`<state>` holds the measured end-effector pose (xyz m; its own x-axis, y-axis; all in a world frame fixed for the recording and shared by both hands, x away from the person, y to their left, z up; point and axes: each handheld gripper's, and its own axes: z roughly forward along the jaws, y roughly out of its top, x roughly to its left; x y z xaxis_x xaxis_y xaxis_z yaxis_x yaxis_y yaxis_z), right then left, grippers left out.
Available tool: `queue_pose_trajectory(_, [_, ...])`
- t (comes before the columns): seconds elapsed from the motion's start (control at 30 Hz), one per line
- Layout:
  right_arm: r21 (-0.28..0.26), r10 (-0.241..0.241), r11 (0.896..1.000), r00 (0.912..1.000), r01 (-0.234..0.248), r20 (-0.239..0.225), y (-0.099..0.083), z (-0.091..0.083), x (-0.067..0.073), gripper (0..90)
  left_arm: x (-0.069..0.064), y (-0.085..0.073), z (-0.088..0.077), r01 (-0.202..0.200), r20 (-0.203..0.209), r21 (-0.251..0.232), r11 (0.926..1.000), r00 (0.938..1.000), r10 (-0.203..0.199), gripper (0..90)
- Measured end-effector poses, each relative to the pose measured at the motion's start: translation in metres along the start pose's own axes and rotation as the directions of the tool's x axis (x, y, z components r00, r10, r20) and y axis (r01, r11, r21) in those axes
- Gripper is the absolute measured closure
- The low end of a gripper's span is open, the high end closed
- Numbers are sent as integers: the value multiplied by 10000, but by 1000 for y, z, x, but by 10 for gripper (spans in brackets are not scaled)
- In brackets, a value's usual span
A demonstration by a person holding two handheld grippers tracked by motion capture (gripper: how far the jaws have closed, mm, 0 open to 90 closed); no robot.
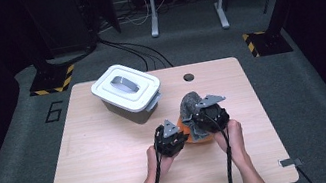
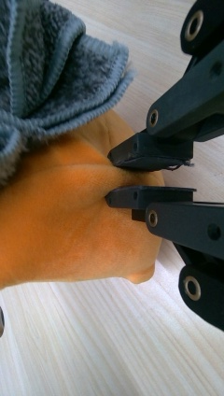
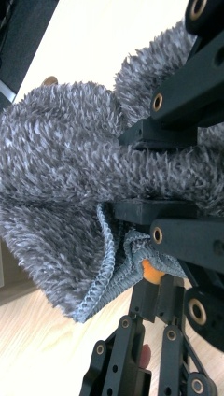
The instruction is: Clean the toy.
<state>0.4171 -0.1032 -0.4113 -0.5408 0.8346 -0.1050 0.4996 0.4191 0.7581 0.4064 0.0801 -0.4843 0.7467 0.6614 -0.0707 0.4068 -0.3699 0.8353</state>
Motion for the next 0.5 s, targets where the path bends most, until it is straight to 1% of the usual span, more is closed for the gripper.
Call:
queue_pose_trajectory(0.07, [8,-3,10000,10000,3,11,-1,-1,-3,701,0,0,1,35,16,5,10000,10000,-35,808])
queue_pose_trajectory(0.13, [7,177,9998,9998,-177,91,-3,-2,-3,701,0,0,1,45,-16,-12,10000,10000,-45,809])
queue_pose_trajectory(0.23, [87,307,9995,9994,-308,172,-5,-5,-7,700,1,-1,1,167,22,-30,9999,9999,-167,808])
queue_pose_trajectory(0.3, [66,337,9994,9991,-339,245,-8,-5,-11,699,2,-1,1,171,43,-17,9999,9998,-171,808])
queue_pose_trajectory(0.43, [135,669,9976,9972,-673,323,-14,-7,-18,698,2,-1,1,136,31,-3,9999,9999,-136,806])
queue_pose_trajectory(0.5, [216,728,9971,9967,-736,372,-17,-8,-22,698,3,-1,1,134,39,3,9999,9999,-134,805])
